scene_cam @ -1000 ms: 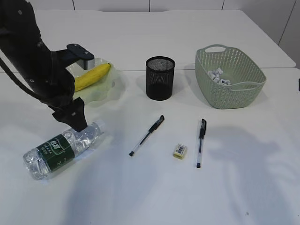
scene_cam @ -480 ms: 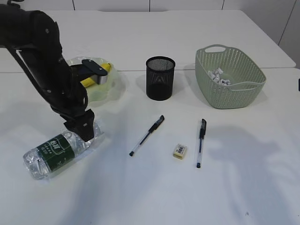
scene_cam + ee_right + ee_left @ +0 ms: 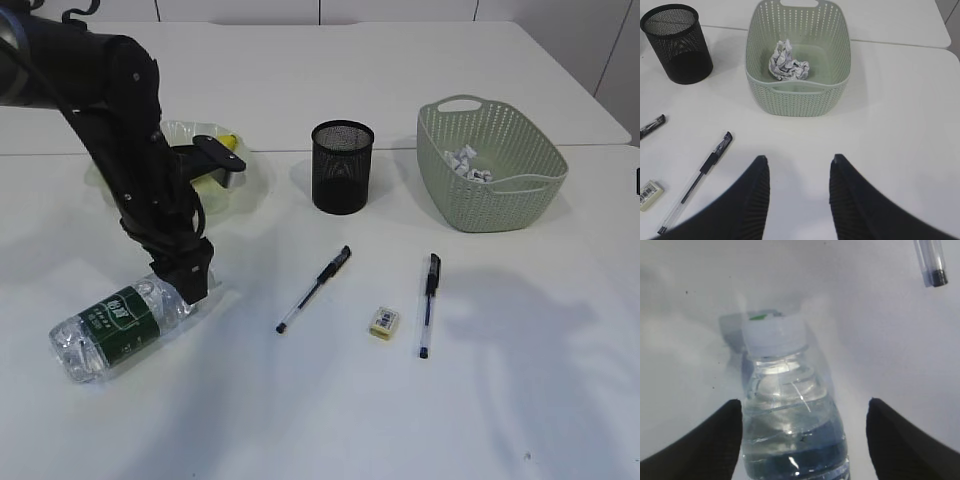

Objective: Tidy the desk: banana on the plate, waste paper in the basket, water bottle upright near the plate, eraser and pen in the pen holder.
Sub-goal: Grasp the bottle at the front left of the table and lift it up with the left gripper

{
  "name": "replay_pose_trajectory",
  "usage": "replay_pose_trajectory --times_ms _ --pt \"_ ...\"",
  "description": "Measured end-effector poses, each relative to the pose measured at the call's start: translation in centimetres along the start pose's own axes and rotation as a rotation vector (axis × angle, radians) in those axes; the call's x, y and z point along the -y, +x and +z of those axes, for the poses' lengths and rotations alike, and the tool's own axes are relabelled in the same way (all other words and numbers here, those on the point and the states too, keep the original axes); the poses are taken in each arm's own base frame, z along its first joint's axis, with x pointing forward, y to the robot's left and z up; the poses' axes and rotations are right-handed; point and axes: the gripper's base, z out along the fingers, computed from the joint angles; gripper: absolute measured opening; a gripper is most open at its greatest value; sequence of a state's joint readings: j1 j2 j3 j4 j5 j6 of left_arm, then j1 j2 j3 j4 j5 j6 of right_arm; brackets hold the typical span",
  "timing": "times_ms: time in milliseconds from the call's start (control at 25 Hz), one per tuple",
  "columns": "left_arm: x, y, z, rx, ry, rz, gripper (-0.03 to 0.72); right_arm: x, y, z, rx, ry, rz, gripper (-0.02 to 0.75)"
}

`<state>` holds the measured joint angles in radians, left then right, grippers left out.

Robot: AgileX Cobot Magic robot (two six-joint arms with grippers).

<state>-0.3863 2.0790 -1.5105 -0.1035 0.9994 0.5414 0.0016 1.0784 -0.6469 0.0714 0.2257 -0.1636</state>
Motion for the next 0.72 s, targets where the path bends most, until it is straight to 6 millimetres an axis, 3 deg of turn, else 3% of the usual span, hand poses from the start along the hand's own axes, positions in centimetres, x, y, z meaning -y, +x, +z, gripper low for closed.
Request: replay_pose_trajectory --times_ms 480,720 --pt "-0.2 0.1 0.1 -0.019 -0.017 0.014 0.55 0.0 0.0 0.0 0.0 0.0 0.0 0.302" --pt "-0.3 0.2 1.5 -0.057 0.002 0.01 0.55 0.0 0.0 0.0 0.0 0.0 0.0 0.302"
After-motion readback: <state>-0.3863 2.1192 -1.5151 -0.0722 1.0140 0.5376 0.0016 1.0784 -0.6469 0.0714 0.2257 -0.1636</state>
